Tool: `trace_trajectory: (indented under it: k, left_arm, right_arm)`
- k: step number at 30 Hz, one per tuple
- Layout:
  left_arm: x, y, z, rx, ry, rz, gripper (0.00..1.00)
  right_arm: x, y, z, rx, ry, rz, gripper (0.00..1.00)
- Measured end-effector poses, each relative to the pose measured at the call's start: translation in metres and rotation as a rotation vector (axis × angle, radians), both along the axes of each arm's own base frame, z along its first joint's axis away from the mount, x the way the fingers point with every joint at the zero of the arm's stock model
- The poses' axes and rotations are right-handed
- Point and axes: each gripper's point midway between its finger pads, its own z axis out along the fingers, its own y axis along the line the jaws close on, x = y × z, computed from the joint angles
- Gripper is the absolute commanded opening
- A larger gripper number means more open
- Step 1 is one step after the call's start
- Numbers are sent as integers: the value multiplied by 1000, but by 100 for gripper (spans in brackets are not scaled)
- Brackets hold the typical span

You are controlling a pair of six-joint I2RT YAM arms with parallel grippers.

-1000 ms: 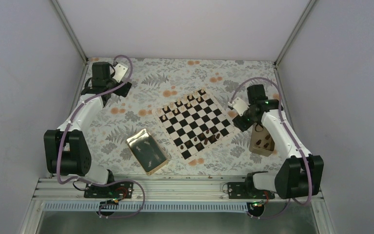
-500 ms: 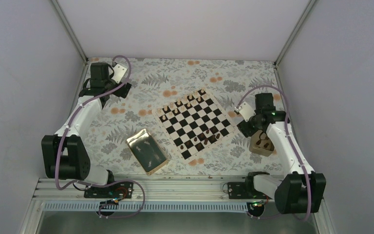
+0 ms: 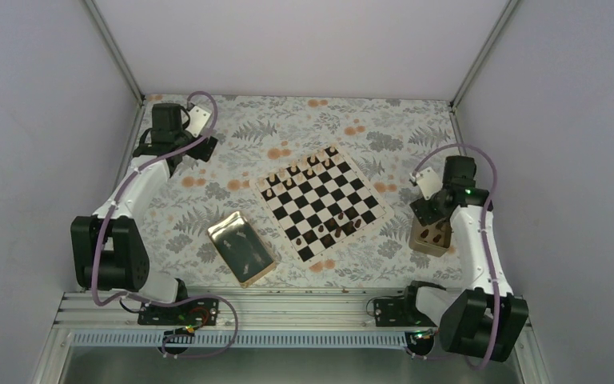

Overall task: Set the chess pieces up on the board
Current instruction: Pick up the chess piece from the storage box.

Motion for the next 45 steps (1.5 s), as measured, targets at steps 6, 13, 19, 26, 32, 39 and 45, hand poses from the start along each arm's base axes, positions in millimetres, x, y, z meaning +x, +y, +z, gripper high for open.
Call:
trace_trajectory:
  k: [6, 13, 19, 26, 32, 39, 45]
  left_arm:
    - [3, -4, -12, 17, 22, -19, 100]
    - [15, -16, -12, 18, 4, -51, 100]
    - [18, -23, -18, 6, 13, -74, 100]
    - [22, -24, -20, 10, 7, -81, 100]
    - [23, -24, -22, 19, 7, -88, 100]
    - [23, -23, -24, 20, 12, -85, 100]
    - [22, -21, -29, 30, 17, -73, 100]
  right_arm:
    - [-6, -29, 16, -34, -27, -31, 74]
    - [4, -56, 26, -57, 9, 19, 62]
    - [28, -65, 3, 14, 124, 42, 54]
    - [29, -53, -29, 111, 261, 68, 53]
    - [-3, -43, -55, 137, 379, 74, 54]
    - [-39, -34, -78, 131, 460, 77, 56]
    - [-42, -35, -87, 117, 457, 78, 55]
